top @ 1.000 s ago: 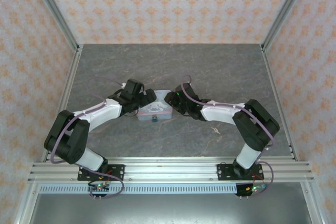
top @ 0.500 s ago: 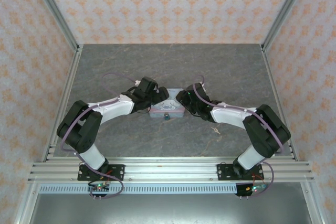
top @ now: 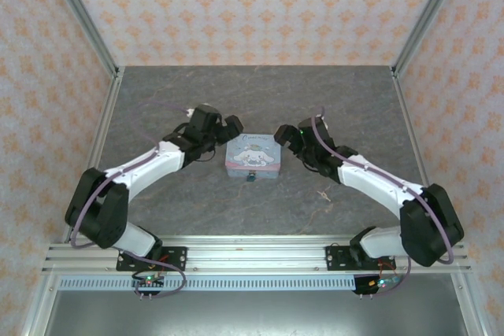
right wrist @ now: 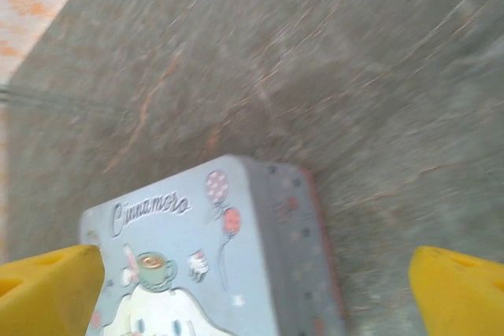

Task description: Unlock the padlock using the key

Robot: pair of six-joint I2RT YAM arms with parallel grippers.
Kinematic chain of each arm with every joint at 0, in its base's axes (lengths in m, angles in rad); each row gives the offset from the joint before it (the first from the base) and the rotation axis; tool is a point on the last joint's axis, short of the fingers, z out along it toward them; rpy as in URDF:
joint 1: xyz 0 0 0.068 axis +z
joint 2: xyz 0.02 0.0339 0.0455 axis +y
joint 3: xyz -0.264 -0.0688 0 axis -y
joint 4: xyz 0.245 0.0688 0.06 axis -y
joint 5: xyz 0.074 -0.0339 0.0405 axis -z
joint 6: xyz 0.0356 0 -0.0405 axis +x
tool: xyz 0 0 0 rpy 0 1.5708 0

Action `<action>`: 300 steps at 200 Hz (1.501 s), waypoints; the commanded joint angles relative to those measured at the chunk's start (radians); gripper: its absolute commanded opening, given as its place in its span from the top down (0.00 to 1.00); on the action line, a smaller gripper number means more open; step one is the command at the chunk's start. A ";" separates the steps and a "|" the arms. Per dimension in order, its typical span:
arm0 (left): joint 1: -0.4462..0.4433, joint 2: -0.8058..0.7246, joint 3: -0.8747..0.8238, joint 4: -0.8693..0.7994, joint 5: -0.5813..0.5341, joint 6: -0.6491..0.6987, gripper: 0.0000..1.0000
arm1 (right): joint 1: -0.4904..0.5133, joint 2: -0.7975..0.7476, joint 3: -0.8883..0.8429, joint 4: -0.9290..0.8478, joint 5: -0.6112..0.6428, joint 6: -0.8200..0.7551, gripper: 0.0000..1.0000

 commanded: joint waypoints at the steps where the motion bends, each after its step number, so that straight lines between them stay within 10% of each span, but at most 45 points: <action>1: 0.025 -0.073 0.015 -0.082 -0.055 0.053 0.00 | -0.001 -0.027 0.093 -0.277 0.211 -0.109 0.01; 109: 0.054 -0.273 -0.152 -0.175 -0.028 -0.010 0.00 | -0.011 -0.145 -0.046 -0.533 0.200 -0.198 0.18; 300: 0.043 -0.260 -0.201 -0.078 0.048 -0.063 0.00 | -0.012 -0.041 -0.261 -0.302 -0.041 -0.092 0.34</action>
